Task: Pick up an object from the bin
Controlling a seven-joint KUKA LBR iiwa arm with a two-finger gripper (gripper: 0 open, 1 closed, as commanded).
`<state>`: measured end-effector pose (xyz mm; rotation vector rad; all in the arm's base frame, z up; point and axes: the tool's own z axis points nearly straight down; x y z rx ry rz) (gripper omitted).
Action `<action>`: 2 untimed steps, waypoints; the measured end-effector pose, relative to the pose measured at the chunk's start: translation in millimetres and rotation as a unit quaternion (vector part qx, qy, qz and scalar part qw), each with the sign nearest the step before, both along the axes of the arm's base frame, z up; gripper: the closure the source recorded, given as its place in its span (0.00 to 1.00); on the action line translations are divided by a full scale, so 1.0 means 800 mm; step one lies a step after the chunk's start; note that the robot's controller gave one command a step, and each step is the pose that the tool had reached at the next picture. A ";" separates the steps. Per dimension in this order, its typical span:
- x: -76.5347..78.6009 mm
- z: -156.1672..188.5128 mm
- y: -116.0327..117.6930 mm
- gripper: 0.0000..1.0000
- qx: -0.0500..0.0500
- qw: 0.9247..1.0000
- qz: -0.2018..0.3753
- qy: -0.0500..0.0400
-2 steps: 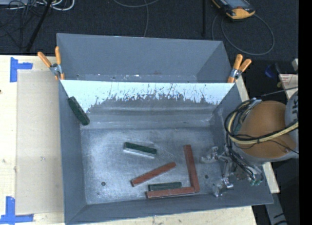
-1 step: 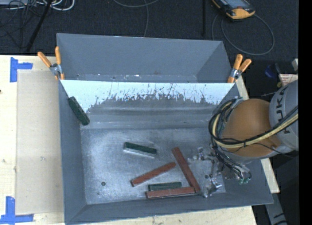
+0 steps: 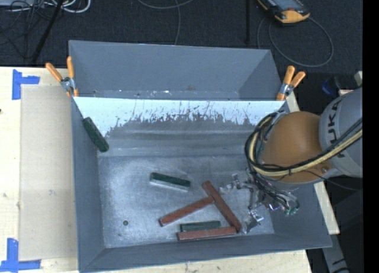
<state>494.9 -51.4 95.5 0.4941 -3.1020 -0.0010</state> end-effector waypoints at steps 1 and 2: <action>0.014 -0.019 0.058 1.00 0.000 0.999 -0.042 -0.013; 0.010 -0.021 0.057 0.00 -0.001 0.999 -0.042 -0.007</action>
Offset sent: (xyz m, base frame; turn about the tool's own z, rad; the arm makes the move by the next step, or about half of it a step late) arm 0.0000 0.0000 0.0000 0.0000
